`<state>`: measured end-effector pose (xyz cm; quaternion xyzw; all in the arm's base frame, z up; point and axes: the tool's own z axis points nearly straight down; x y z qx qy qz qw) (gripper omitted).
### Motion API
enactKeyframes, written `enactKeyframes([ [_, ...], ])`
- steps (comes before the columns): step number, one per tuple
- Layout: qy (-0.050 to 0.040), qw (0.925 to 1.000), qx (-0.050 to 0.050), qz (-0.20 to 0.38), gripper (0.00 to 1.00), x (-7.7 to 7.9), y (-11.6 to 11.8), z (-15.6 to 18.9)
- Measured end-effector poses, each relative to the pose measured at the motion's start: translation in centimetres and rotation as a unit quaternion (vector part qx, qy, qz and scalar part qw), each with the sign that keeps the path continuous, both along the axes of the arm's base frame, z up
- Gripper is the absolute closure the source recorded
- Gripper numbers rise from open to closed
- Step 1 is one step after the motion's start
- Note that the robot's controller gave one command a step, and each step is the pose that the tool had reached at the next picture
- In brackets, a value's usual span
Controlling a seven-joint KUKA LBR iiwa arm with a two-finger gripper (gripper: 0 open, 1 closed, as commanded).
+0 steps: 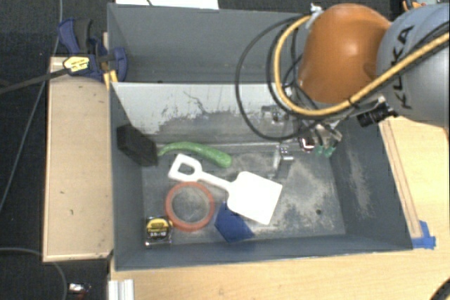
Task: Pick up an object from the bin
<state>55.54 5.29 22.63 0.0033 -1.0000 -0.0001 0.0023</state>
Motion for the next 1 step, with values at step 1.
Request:
enactKeyframes([
  [1,-0.0039,1.0000,0.000,-0.001,0.00,0.13,-0.02,0.43],
])
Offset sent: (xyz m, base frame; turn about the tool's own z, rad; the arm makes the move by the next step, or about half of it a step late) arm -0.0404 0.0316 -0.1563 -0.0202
